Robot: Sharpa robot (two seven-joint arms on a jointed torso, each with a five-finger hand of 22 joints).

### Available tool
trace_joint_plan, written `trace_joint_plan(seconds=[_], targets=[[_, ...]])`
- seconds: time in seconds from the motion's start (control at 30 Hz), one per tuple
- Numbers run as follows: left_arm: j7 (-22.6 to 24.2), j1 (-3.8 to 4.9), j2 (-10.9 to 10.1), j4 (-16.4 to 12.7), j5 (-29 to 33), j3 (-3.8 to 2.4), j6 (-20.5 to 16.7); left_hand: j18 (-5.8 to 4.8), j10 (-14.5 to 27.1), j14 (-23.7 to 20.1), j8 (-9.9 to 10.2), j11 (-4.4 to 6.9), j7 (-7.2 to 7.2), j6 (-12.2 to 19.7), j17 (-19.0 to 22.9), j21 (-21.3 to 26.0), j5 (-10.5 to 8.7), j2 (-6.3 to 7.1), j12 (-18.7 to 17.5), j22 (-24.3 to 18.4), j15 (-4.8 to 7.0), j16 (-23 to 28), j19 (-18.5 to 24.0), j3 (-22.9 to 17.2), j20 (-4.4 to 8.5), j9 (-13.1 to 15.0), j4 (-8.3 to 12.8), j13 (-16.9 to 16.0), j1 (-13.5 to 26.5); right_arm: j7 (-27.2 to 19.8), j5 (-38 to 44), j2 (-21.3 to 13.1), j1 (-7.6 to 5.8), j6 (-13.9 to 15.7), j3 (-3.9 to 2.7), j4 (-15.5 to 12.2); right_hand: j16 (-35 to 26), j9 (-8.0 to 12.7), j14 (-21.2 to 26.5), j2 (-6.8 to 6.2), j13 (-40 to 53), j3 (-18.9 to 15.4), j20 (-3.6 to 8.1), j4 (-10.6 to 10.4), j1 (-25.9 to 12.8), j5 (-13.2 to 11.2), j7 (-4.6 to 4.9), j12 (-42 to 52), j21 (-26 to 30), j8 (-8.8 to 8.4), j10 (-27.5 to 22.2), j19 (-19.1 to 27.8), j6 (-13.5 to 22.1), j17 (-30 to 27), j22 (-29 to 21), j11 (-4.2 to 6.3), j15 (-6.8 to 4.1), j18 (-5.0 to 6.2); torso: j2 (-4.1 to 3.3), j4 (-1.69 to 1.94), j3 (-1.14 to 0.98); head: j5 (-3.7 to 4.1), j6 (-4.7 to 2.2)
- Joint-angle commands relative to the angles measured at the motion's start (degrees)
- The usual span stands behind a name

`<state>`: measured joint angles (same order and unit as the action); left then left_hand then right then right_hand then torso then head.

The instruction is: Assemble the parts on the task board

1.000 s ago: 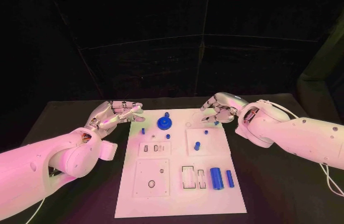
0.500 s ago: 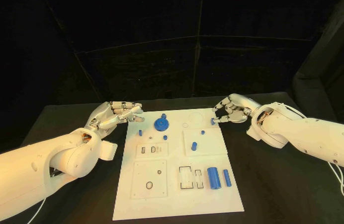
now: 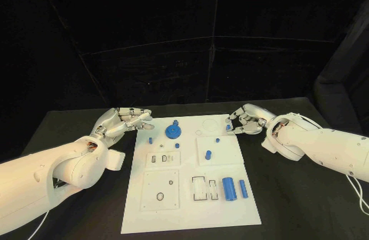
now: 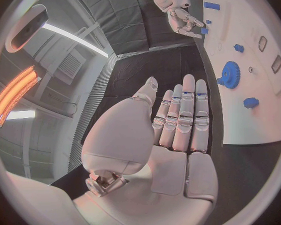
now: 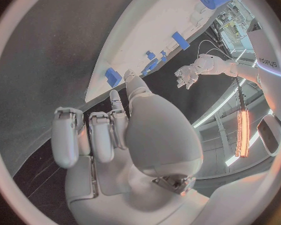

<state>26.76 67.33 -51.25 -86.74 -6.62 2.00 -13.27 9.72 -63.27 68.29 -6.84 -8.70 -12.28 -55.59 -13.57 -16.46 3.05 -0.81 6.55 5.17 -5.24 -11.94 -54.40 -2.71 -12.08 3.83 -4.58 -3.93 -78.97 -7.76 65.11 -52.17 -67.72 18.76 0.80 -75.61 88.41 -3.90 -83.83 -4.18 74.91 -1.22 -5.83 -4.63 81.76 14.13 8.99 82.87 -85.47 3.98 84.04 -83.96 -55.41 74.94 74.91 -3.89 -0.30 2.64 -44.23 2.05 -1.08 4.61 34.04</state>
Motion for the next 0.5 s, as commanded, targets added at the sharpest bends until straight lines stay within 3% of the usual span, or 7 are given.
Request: trace_joint_plan(seconds=[0.03,0.3,0.5], targets=[[0.27,0.04,0.09,0.00,0.12,-0.05,0.80,0.85,-0.34,-0.08,0.32,0.10,0.09,-0.32,-0.06,0.24,-0.18,-0.47,-0.27,-0.06,-0.28,0.40,-0.47,0.08,-0.11,-0.05,0.25,0.06,-0.11,-0.90,-0.41,0.41,0.01,-0.44,-0.03,0.55,0.22,0.08,-5.40,0.11,9.17,-0.05,0.22,0.39,0.47,0.18,0.01,-0.06,-0.03,-0.22,1.31,-0.98,0.23,11.58,4.16,-0.07,-0.10,-0.38,-0.02,0.00,0.04,0.08,0.06],[0.25,0.03,0.12,0.04,0.12,-0.03,0.87,0.86,-0.44,-0.04,0.36,0.13,0.11,-0.39,-0.12,0.29,-0.18,-0.49,-0.33,-0.11,-0.26,0.49,-0.51,0.00,-0.10,-0.04,0.39,0.06,-0.16,-0.84,0.49,1.22,0.24,-0.78,-0.03,1.91,0.31,-0.08,-5.45,1.61,9.42,0.80,0.12,1.13,1.14,-0.82,-0.01,0.21,-0.11,0.20,1.51,-1.06,-0.60,11.79,4.32,-0.06,-0.04,-0.40,0.00,0.05,0.03,0.13,0.20],[0.23,0.03,0.09,0.06,0.12,-0.03,0.88,0.86,-0.44,-0.04,0.36,0.13,0.11,-0.39,-0.12,0.29,-0.18,-0.49,-0.33,-0.11,-0.26,0.49,-0.51,0.00,-0.10,-0.04,0.39,0.06,-0.16,-0.83,2.26,1.51,0.76,-1.12,-0.04,2.27,0.36,-0.15,-5.47,2.00,9.54,1.20,0.14,1.54,1.36,-1.09,-0.09,0.35,-0.18,0.41,1.61,-1.14,-1.25,11.92,4.48,0.01,-0.09,-0.43,0.00,-0.02,0.06,0.03,0.28]])
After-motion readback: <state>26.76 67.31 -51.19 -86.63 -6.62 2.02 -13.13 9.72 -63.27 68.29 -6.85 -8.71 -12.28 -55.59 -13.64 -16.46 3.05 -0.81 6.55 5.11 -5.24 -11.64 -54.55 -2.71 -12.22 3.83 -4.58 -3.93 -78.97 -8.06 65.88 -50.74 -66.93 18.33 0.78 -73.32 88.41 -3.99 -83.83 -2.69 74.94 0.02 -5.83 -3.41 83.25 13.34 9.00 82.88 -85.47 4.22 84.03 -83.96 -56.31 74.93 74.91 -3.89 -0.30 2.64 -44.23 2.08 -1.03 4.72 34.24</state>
